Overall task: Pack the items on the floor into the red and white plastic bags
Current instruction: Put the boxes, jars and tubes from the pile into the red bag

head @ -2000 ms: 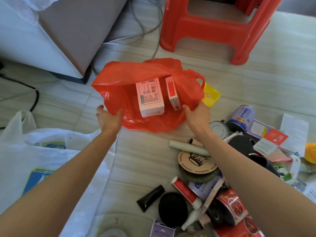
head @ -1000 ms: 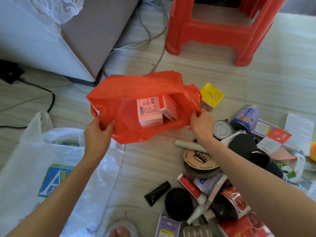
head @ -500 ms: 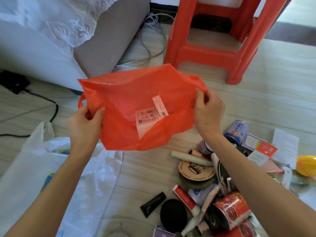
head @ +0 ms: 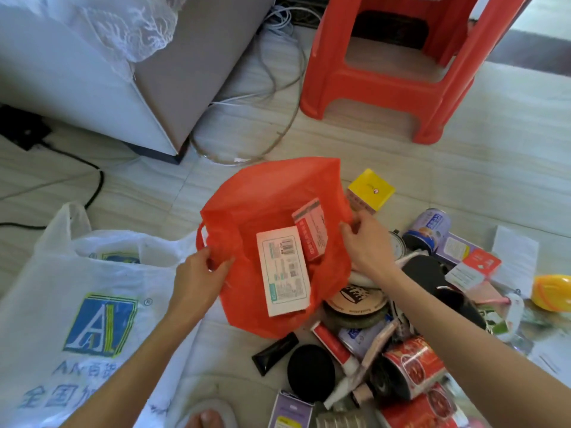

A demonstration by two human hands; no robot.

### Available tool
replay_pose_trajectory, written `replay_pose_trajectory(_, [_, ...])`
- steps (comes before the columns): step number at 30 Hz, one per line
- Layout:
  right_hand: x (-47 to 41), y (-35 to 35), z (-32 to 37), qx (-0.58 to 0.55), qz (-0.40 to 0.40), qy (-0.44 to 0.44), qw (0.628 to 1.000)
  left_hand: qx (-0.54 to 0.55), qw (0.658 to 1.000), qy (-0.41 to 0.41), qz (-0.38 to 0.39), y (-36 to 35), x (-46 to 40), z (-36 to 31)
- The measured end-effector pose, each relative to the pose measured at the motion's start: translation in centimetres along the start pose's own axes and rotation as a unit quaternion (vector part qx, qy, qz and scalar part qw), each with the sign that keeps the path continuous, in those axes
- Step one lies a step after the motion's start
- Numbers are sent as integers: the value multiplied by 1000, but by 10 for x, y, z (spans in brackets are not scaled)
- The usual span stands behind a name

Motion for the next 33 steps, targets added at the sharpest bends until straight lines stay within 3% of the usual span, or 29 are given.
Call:
replay_pose_trajectory(4, [3,5,0,-42,0,-5,999,24,999,9,-35,3,1,6])
replay_pose_trajectory(11, [-21,21,52,-121,-75,76,987,95,985,-27,-139,36,-38,-41])
replay_pose_trajectory(17, [0,-3,13,-74,30,36,996,82,995,6,-54,9,-8,-10])
replay_pose_trajectory(21, [13,8,-18,-36,66,42,996,160,981,49,-102,8,9,8])
replay_pose_trajectory(26, [42,10,-52,144,141,104,974,139,975,-43,-167,-2,48,8])
replay_pose_trajectory(28, [61,1,-59,241,154,173,943,101,986,-86,-97,-21,72,11])
replay_pose_trajectory(30, [78,-11,-61,318,174,227,904,13,989,-137,48,-51,94,23])
replay_pose_trajectory(33, [88,-22,-59,417,196,213,861,-161,951,-157,214,-93,111,57])
Point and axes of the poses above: each hand's wrist, its own x-axis away from the middle knuckle, its own y-axis out of the back of the hand, z = x × y, the point moved 1 cm from there along -x, towards the middle knuckle, and after that the axes turned 3 degrees about x, right-handed, at the moved point
